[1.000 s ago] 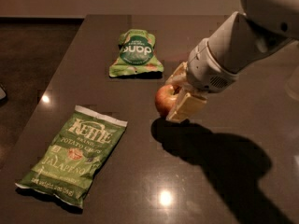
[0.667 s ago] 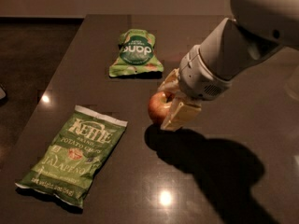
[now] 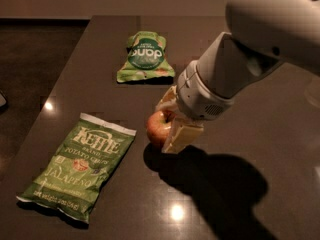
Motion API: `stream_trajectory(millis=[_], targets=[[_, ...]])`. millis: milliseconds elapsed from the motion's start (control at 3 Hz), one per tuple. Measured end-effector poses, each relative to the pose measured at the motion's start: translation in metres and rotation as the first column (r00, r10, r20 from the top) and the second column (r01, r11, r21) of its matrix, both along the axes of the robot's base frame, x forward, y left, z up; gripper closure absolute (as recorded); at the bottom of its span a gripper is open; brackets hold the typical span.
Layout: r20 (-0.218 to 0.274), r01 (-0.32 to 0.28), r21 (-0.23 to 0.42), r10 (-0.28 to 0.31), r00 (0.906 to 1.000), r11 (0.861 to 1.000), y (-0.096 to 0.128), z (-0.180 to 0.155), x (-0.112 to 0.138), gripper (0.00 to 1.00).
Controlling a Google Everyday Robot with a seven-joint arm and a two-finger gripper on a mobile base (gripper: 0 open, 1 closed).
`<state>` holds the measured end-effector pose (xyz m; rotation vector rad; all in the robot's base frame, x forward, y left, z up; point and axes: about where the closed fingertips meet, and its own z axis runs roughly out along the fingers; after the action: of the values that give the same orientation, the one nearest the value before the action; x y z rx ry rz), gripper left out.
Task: Move apple near green jalapeno chip bag
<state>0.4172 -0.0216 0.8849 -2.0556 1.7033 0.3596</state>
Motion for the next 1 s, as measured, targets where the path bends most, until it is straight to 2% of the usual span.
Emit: stream_trajectory(millis=[667,1000], targets=[[0.017,-0.054,0.004,0.054,0.9984,0.999,0.019,-0.014,-0.014,1.0],[0.049,-0.065,0.005,0.065,0.9967,0.998,0.023,-0.02,-0.02,0.84]])
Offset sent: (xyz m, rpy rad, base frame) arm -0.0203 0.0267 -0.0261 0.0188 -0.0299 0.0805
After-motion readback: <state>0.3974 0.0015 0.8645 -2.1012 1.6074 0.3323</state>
